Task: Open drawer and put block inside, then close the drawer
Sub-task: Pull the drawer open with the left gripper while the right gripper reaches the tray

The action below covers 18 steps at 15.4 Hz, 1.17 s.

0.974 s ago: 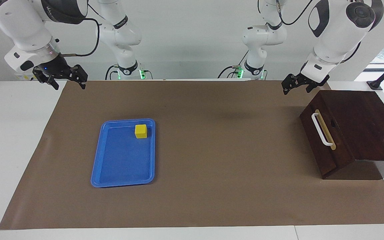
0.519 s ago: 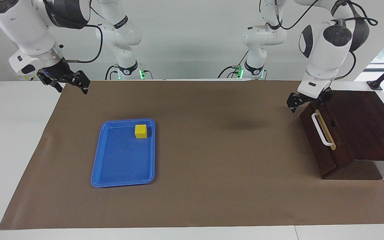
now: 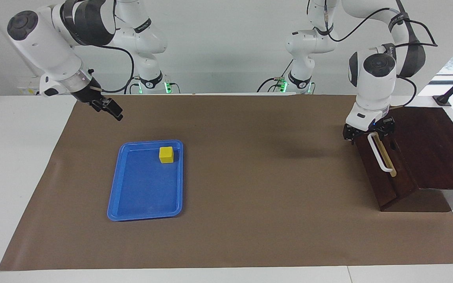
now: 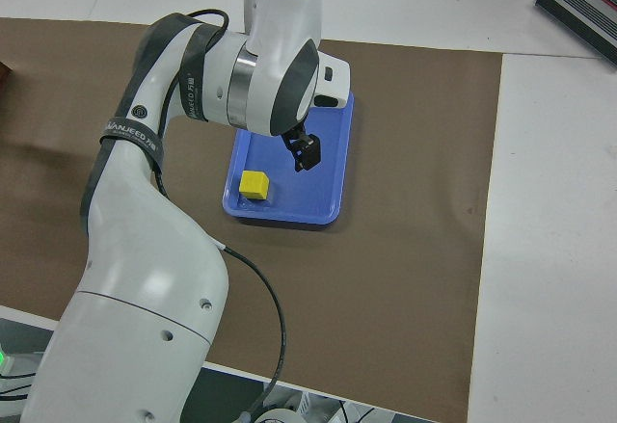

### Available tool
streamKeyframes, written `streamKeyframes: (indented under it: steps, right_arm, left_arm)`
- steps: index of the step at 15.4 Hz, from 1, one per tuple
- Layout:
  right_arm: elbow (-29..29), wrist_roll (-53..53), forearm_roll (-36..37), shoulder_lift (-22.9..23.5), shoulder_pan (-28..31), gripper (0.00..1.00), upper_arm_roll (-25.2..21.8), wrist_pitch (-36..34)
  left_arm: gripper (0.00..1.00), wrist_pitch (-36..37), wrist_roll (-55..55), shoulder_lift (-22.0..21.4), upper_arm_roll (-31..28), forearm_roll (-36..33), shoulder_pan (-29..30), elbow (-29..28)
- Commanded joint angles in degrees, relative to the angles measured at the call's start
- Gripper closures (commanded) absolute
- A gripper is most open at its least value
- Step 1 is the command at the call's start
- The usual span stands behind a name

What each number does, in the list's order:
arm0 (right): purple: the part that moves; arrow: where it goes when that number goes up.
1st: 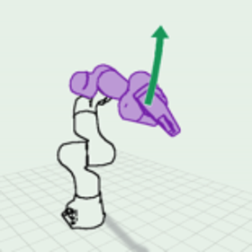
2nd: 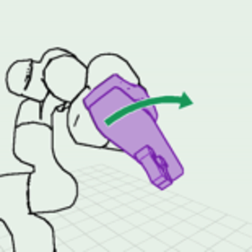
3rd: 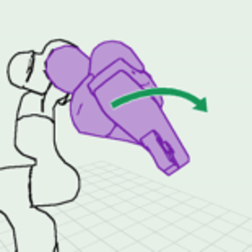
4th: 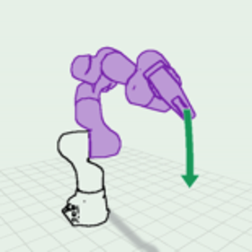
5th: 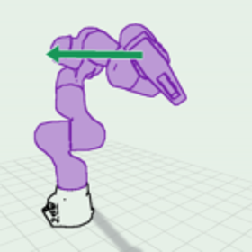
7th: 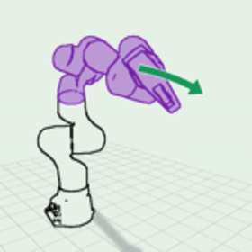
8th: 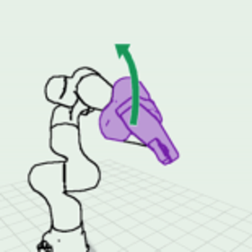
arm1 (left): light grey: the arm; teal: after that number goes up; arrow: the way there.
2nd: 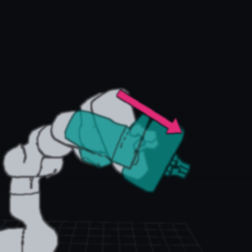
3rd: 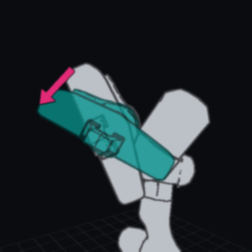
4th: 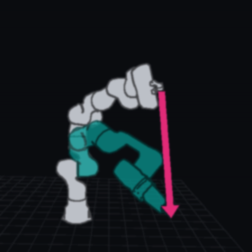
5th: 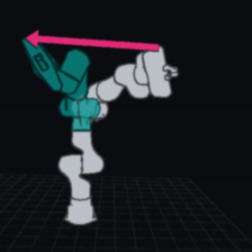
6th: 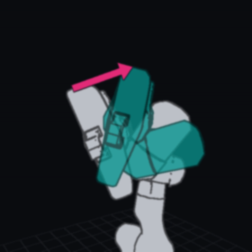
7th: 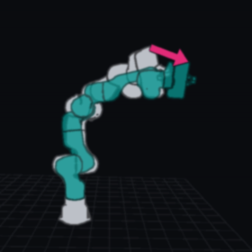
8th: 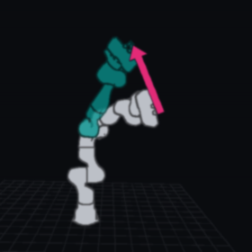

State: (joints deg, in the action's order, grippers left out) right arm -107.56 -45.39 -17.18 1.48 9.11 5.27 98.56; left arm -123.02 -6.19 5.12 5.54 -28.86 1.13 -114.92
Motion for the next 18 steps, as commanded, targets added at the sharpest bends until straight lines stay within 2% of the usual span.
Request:
streamKeyframes:
  steps: [1,5,8,11,13,18]
  right_arm:
    - [-4.13,-10.64,-5.13,2.2,-1.72,0.0,0.0,6.18]
    - [-11.34,-14.64,-12.77,3.08,-3.23,0.0,0.0,14.46]
    - [-10.31,-14.73,-18.3,8.25,-2.61,0.0,-0.17,15.43]
    - [-8.28,-14.64,-19.47,13.27,-2.52,0.0,-0.17,15.61]
    - [-8.28,-14.55,-19.64,14.51,-2.7,0.0,-0.17,15.87]
    - [-8.19,-14.02,-21.75,15.74,-2.61,0.0,-0.17,14.73]
  left_arm:
    - [0.0,-6.17,1.79,-0.29,0.0,-1.82,2.56,-3.03]
    - [0.0,-7.94,1.62,2.08,0.08,-1.91,3.35,-3.38]
    - [0.0,-9.87,0.31,3.58,0.43,-1.73,2.39,-2.86]
    - [0.0,-8.99,-7.67,3.93,0.61,-0.07,-2.61,-2.5]
    - [0.0,-8.03,-12.34,3.84,0.52,3.26,-6.21,-2.42]
    - [0.0,-6.27,-16.21,3.84,0.52,7.06,-10.35,-1.45]
